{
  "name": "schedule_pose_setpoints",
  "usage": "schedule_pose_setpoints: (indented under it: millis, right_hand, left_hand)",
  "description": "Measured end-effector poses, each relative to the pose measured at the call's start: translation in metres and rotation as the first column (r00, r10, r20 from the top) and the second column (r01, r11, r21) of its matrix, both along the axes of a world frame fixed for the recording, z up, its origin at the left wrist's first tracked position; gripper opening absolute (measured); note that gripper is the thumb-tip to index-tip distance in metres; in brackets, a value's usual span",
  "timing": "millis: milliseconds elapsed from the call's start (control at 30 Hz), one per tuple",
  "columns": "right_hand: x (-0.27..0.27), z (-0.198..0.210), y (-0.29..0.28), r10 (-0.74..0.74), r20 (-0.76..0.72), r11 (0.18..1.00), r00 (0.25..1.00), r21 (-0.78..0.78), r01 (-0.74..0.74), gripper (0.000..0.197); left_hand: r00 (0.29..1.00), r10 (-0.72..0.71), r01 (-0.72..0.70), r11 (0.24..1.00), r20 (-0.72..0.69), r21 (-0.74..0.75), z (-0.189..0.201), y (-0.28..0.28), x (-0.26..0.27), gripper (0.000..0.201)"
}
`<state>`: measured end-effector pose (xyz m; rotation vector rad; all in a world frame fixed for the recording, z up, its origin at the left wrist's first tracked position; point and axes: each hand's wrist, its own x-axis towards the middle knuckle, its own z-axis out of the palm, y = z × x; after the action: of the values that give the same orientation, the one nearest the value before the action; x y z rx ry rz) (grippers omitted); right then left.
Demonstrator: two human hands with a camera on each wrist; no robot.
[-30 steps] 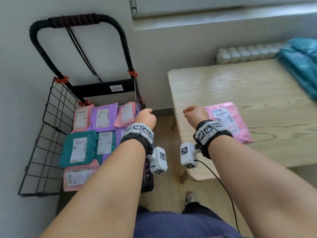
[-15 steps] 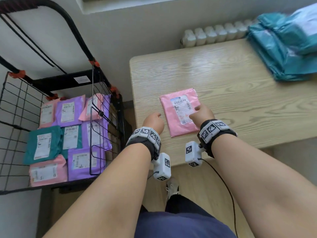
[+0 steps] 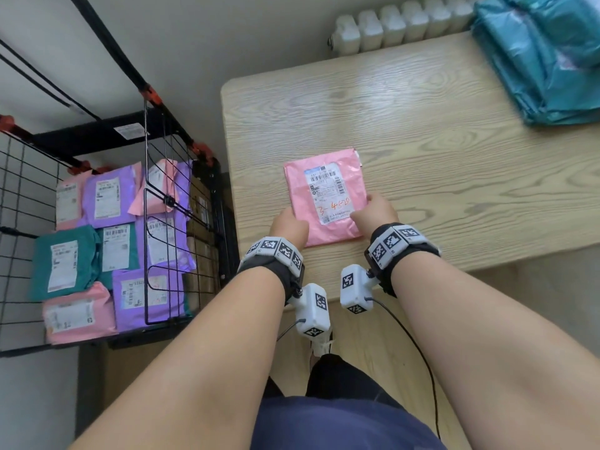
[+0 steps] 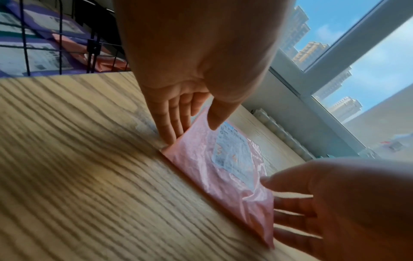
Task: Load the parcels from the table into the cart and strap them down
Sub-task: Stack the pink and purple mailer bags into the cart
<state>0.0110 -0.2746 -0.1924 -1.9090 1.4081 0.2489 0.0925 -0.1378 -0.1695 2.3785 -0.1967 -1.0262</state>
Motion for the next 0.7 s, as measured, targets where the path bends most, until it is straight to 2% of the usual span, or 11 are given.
schedule_pose_setpoints:
  millis: [100,300,433,700]
  right_hand:
    - [0.000,0.001,0.000,-0.032,-0.020,0.999,0.999,0.020,0.032,0.046]
    - [0.003,0.005,0.005,-0.019,-0.006,0.999,1.000,0.033,0.019,0.024]
    - [0.016,0.013,0.017,0.000,0.025,0.999,1.000,0.039,-0.001,0.024]
    - [0.071,0.039,0.065,0.096,0.165,0.993,0.982,0.055,-0.106,0.026]
  left_hand:
    - [0.996,0.080,-0.081,0.996,-0.029,-0.040,-0.002,0.002,0.000,0.033]
    - [0.986,0.164,-0.162,0.986,0.035,-0.044,-0.002,0.018,0.013,0.034]
    - [0.967,0.232,-0.226,0.972,0.105,-0.068,0.003,0.035,0.024,0.025]
    - [0.885,0.357,-0.348,0.934,0.298,-0.084,0.019,0.092,0.055,0.025]
